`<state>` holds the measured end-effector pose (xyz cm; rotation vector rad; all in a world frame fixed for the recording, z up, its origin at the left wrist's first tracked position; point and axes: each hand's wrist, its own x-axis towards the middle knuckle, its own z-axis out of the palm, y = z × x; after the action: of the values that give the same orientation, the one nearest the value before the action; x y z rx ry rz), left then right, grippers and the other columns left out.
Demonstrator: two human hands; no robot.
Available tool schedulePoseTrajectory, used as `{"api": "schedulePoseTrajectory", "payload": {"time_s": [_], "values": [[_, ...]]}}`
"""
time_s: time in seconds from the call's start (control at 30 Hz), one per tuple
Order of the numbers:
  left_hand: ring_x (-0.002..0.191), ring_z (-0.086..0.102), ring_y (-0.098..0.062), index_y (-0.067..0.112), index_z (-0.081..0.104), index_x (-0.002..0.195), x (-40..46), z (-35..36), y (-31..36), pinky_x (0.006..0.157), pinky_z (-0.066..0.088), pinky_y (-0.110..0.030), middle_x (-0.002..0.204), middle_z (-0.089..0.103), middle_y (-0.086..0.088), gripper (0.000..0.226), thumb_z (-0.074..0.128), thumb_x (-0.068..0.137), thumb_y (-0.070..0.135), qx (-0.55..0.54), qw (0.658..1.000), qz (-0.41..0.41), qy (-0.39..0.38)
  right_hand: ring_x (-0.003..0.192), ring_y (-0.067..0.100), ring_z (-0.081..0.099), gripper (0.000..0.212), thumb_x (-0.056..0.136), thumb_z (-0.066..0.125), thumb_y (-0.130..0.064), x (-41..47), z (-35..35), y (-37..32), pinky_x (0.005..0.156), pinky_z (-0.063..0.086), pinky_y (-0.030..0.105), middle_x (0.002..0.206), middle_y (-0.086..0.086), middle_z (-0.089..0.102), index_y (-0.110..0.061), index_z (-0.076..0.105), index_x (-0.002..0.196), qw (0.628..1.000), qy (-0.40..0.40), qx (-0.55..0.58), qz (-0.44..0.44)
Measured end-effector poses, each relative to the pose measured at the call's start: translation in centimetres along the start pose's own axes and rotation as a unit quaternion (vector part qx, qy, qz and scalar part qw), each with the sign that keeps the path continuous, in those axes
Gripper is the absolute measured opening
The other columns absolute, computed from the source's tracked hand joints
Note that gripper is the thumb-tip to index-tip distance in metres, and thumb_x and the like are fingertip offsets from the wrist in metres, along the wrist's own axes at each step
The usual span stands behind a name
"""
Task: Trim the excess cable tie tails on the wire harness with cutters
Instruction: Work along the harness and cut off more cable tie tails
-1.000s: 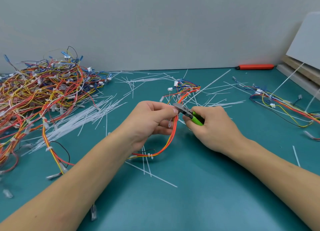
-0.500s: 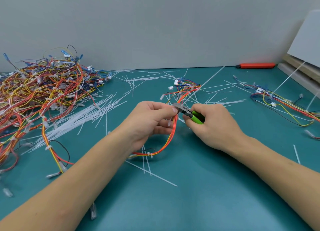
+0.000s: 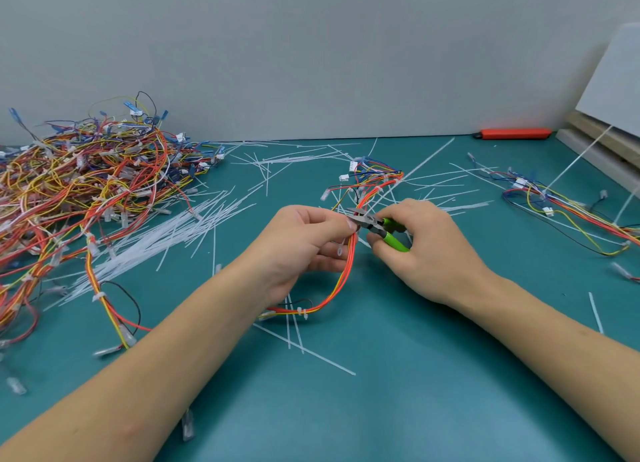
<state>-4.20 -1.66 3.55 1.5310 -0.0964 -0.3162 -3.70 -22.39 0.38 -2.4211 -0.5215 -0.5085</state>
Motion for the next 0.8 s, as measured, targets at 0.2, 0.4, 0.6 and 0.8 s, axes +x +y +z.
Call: {"api": "schedulePoseTrajectory", "payload": {"time_s": [0.2,0.4,0.6,0.8], "values": [[0.054,0.058,-0.012,0.01,0.075,0.081,-0.08,-0.08,0.16,0.056,0.055,-0.024,0.07,0.063,-0.004,0.013,0.071,0.093,0.01,-0.001,1.0,0.01,-0.011,0.058,0.02,0.041,0.038,0.086,0.061,-0.047,-0.28,-0.18,-0.31,0.052,0.036,0.035,0.058,0.0,0.047,-0.019,0.047,0.065,0.999,0.01,-0.004,0.033],[0.053,0.057,-0.012,0.011,0.075,0.077,-0.18,-0.05,0.13,0.055,0.055,-0.024,0.066,0.059,-0.003,0.016,0.07,0.092,0.009,0.001,1.0,0.007,-0.002,0.078,0.016,0.056,0.006,0.091,0.072,-0.03,-0.17,-0.15,-0.65,0.074,0.049,0.039,0.078,-0.01,0.063,-0.025,0.069,0.091,1.0,-0.004,0.012,0.012],[0.054,0.058,-0.012,0.008,0.076,0.083,-0.1,-0.05,0.18,0.056,0.055,-0.024,0.069,0.061,-0.004,0.011,0.07,0.093,0.01,0.002,1.0,0.009,-0.006,0.067,0.018,0.052,0.018,0.09,0.068,-0.036,-0.19,-0.22,-0.56,0.064,0.049,0.042,0.064,-0.008,0.055,-0.025,0.062,0.077,1.0,0.003,0.022,0.021],[0.054,0.057,-0.012,0.01,0.077,0.081,-0.19,0.04,0.3,0.057,0.055,-0.024,0.071,0.061,-0.005,0.014,0.07,0.093,0.011,0.0,1.0,0.018,-0.016,0.059,0.02,0.043,0.033,0.085,0.059,-0.046,-0.39,-0.18,-0.66,0.055,0.042,0.039,0.059,-0.002,0.048,-0.018,0.05,0.069,0.999,0.011,0.003,0.044]]}}
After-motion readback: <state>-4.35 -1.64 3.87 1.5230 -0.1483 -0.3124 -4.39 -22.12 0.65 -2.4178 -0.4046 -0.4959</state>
